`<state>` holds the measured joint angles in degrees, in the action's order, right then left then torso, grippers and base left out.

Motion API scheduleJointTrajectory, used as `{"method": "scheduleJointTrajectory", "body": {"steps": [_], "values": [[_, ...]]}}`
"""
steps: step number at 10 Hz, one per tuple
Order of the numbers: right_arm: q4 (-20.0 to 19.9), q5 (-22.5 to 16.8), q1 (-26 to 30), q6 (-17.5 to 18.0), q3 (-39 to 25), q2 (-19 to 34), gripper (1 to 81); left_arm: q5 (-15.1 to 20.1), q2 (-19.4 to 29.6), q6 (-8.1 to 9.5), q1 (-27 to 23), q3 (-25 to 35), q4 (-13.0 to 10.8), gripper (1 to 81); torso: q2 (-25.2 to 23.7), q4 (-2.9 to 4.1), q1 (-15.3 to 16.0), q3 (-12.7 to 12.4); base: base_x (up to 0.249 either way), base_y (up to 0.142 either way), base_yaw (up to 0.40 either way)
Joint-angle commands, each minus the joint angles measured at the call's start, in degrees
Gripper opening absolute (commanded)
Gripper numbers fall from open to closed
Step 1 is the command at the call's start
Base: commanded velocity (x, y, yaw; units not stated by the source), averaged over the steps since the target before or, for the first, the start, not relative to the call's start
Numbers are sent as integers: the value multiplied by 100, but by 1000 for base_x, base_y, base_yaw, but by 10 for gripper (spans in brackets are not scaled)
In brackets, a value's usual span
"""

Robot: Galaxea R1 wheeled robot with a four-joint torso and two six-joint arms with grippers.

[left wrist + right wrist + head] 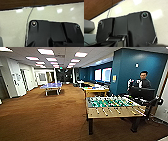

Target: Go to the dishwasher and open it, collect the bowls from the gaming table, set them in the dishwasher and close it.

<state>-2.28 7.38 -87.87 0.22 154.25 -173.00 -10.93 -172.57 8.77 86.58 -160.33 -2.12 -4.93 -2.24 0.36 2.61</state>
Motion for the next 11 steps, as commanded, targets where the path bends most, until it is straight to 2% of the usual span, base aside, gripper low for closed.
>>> {"method": "scheduleJointTrajectory", "body": {"steps": [1, 11], "values": [[43, -254, 353, -13, -19, -1, 811, 206, 38, -6, -382, -34, 45, 811, 2, 0, 2, 0, 89, 0, 0], [43, -254, 353, -13, -19, -9, 811, 197, 47, -6, -382, -34, 63, 811, -2, 0, -2, -2, 131, 0, 0]]}}
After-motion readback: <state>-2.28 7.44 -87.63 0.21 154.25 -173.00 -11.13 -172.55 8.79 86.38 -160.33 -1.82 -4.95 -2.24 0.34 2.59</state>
